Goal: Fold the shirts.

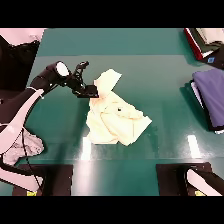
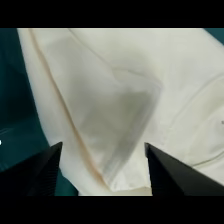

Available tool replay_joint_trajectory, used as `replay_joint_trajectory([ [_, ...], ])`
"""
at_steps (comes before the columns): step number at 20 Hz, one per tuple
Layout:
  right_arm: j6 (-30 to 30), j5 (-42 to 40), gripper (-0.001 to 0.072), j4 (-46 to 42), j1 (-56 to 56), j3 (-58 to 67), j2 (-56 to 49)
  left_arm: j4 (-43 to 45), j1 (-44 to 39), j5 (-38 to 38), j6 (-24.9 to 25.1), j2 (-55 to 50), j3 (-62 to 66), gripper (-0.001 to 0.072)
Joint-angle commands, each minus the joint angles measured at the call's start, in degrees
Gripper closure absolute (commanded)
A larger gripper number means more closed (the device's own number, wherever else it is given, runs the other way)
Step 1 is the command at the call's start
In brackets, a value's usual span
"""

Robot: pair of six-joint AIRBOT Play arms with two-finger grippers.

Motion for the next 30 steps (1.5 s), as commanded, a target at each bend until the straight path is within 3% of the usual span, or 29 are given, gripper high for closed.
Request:
replay_joint_trajectory([
  [1, -0.17, -4.31, 0.0695, 0.0, 0.04, -8.35, 3.3, -1.14, 0.02, 1.22, 0.52, -1.53, -0.33, 0.0094],
  [3, -0.17, -5.81, 0.0695, 0.04, 0.04, -13.38, 5.4, -1.14, 0.02, 1.6, 0.55, -1.53, -0.33, 0.012],
  [7, -0.13, -5.11, 0.0695, 0.04, 0.04, -22.93, 7.82, -1.16, 0.04, 2.16, 1.4, -1.53, -0.33, 0.0661],
  [9, -0.13, -5.07, 0.0695, 0.04, 0.04, -27.98, 8.2, -1.18, 0.04, 1.97, 1.27, -1.51, -0.31, 0.0681],
  [14, -0.24, -6.1, 0.0691, 0.15, 0.15, -40.26, 8.02, 3.23, 0.11, -6.56, 1.44, 0.59, 8.92, 0.0681],
  [15, -1.07, -6.43, 0.0588, 0.48, 0.33, -42.56, 8.0, 4.24, 0.11, -7.5, 1.6, 1.7, 12.04, 0.0681],
  [16, -1.84, -7.13, 0.0254, 0.5, 1.14, -44.85, 7.91, 4.52, 0.11, -7.85, 2.25, 2.91, 14.75, 0.0681],
  [17, -2.01, -7.85, 0.0112, 0.63, 2.51, -46.69, 7.39, 4.83, 0.11, -7.8, 2.71, 4.31, 17.46, 0.0681],
  [21, -1.95, -16.15, 0.0119, 0.07, 14.1, -49.46, -0.17, 5.22, 0.11, -8.63, 2.89, 8.04, 24.74, 0.0681],
  [23, -1.68, -22.32, 0.0159, 1.7, 19.02, -49.46, -4.48, 5.25, 0.11, -9.66, 2.89, 9.11, 25.62, 0.068],
  [30, -0.39, -35.36, 0.0159, 8.37, 25.64, -49.44, -10.88, 5.62, 0.11, -12.96, 2.86, 9.84, 25.62, 0.068],
])
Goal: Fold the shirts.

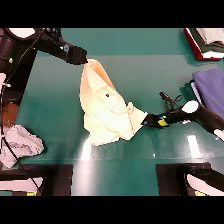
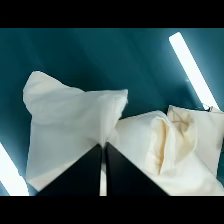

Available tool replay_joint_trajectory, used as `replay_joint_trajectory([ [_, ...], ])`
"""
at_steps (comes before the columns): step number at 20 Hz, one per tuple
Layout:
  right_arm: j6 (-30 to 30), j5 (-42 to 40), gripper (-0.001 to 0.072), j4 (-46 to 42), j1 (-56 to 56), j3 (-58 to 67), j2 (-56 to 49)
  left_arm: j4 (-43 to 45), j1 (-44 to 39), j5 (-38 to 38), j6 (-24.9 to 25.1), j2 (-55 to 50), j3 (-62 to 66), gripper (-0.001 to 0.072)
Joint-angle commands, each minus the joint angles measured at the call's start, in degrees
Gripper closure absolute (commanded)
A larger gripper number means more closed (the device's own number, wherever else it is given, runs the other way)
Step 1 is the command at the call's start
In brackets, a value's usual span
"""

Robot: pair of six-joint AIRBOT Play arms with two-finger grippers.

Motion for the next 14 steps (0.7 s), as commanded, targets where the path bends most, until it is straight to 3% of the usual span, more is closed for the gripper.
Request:
replay_joint_trajectory([
  [1, 0.26, -10.25, 0.0161, 4.11, 3.06, -0.22, -1.86, 0.11, 0.04, -1.11, -0.02, 0.31, 0.35, 0.068],
  [2, 0.63, -12.02, 0.022, 4.59, 3.52, -0.22, -1.84, 0.07, 0.04, -1.09, -0.22, 0.31, 0.35, 0.068],
  [3, 0.7, -13.88, 0.0233, 5.09, 3.87, -0.2, -1.84, 0.04, 0.04, -1.09, -0.39, 0.31, 0.35, 0.068],
  [4, 0.61, -15.13, 0.0398, 5.2, 4.13, 0.07, -1.84, 0.04, 0.04, -1.09, -0.39, 0.31, 0.35, 0.068],
  [5, -0.35, -15.13, 0.0695, 4.98, 4.13, 0.96, -1.79, 0.04, 0.04, -1.05, -0.39, 0.31, 0.35, 0.068],
  [8, -2.54, -15.52, 0.0697, 4.57, 4.07, 6.38, 1.66, 0.37, 0.04, -0.35, -0.39, 1.6, 0.39, 0.0681],
  [14, -2.4, -15.85, 0.0698, -7.19, 1.9, 29.18, 16.35, 3.32, 0.04, 4.35, -0.37, 11.1, 10.47, 0.0681],
])
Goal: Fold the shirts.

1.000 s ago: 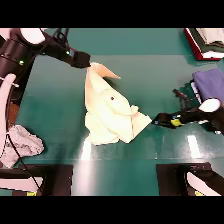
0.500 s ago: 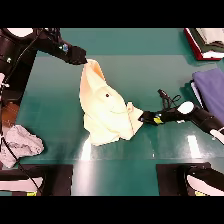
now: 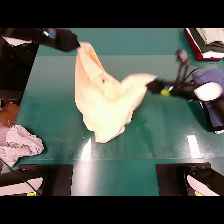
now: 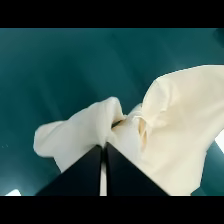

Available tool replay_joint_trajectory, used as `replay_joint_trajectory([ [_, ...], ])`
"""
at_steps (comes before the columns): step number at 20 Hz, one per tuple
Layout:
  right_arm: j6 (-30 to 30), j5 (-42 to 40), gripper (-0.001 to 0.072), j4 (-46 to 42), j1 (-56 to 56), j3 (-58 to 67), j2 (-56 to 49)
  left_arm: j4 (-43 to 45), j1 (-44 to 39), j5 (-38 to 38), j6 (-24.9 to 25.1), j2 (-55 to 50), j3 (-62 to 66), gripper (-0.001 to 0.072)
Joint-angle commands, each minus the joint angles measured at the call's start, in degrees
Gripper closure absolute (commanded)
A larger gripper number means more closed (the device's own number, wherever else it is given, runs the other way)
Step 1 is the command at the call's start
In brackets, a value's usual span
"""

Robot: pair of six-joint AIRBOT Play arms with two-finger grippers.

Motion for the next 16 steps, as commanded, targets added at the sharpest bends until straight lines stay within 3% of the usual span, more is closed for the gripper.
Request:
replay_joint_trajectory([
  [1, -0.26, 0.39, 0.0699, -4.96, -3.21, 13.68, 7.8, 1.33, 0.04, 3.56, -0.04, 6.38, 6.51, 0.068],
  [10, -0.79, 13.73, 0.0698, -4.72, -28.24, 37.88, 19.5, 0.52, 0.04, 24.9, -0.04, 29.42, 7.23, 0.0681],
  [16, -0.7, 24.74, 0.0698, -2.97, -40.0, 54.31, 11.8, -5.07, 0.04, 23.21, -0.02, 30.71, 5.51, 0.0681],
])
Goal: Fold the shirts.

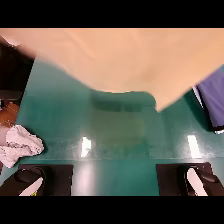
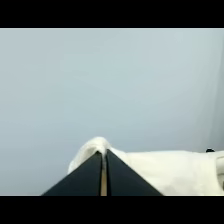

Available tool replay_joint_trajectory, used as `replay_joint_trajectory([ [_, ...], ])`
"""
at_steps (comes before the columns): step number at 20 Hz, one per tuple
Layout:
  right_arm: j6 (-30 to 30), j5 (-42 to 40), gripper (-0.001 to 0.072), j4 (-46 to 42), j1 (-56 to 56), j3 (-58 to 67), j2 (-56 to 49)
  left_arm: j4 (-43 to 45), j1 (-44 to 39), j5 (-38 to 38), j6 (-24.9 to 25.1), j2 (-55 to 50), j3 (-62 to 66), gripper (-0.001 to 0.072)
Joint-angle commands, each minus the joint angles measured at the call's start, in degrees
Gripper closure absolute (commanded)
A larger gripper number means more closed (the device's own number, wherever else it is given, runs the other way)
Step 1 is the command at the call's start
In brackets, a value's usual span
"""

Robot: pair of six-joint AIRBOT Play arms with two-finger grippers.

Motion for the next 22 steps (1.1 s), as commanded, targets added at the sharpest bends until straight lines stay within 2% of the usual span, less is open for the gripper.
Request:
replay_joint_trajectory([
  [1, 0.11, 8.68, 0.0698, 3.15, -4.11, 10.05, -6.34, -1.31, 0.04, -1.27, 0.0, 0.15, -3.04, 0.0681],
  [3, 1.36, 14.27, 0.0698, 8.0, -2.21, 14.43, -12.33, -0.37, 0.04, -5.25, -0.17, -1.7, -7.39, 0.0681],
  [5, 3.78, 18.84, 0.0698, 8.24, 2.58, 15.78, -18.29, 1.22, 0.04, -11.45, -1.73, -5.92, -11.32, 0.0681],
  [9, 4.15, 19.26, 0.0698, 5.18, 15.93, 6.43, -27.76, 4.35, 0.04, -23.69, -1.64, -17.99, -15.93, 0.068],
  [11, 4.17, 17.35, 0.0698, -3.32, 22.95, 1.6, -32.81, 8.5, 0.04, -27.56, -1.68, -25.2, -17.64, 0.068],
  [13, 4.2, 12.76, 0.0697, -10.12, 28.41, -3.13, -37.66, 11.89, 0.04, -28.35, -1.73, -31.06, -19.52, 0.0681],
  [16, 4.22, 4.9, 0.0696, -11.13, 32.17, -6.78, -44.22, 15.58, 0.04, -28.48, -3.19, -39.04, -20.94, 0.068],
  [20, 4.79, 0.07, 0.0683, -10.43, 33.35, -6.91, -50.38, 17.86, 0.04, -28.22, -3.8, -43.98, -21.07, 0.068],
  [21, 4.79, 0.15, 0.0485, -10.38, 33.0, -6.32, -51.21, 19.85, 0.07, -27.65, -4.35, -44.17, -21.07, 0.068],
  [22, 4.79, 1.16, 0.0226, -10.27, 32.22, -5.4, -51.63, 22.01, 0.17, -27.26, -4.57, -44.19, -21.05, 0.068],
])
